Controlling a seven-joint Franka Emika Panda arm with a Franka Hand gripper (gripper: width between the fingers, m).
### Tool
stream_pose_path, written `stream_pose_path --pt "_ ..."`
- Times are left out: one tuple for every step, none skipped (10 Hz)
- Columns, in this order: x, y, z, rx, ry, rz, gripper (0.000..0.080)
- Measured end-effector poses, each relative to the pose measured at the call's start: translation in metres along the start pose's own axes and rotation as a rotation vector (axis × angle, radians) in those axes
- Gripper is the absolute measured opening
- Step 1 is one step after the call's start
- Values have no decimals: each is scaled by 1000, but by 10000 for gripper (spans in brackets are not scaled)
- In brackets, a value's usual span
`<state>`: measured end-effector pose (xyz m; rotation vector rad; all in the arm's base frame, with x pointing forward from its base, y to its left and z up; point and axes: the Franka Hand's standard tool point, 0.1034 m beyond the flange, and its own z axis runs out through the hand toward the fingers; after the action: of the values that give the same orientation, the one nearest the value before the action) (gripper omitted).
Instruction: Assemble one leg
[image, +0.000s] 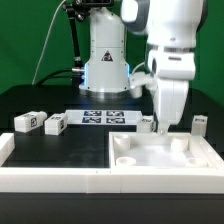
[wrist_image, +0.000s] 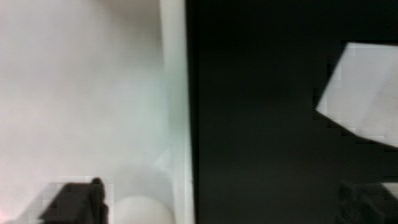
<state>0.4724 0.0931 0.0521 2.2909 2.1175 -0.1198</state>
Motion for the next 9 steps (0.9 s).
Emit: stream_pose_path --pt "3 -5 -11 -2 -9 15 649" --pt "5 -7 -18 -6 -13 28 649" --pt "7 -7 -19 -9 -12 64 649" --pt "6 -7 -18 -7 -12 64 649" --pt "6 -7 -18 -6 -11 82 649" --pt "7 -7 -18 -6 -9 206 649" --pt "7 -7 -18 -6 -9 280 649" --pt "7 -8 -17 -5 -9 339 649" --pt "13 -15 -16 0 -4 509 649"
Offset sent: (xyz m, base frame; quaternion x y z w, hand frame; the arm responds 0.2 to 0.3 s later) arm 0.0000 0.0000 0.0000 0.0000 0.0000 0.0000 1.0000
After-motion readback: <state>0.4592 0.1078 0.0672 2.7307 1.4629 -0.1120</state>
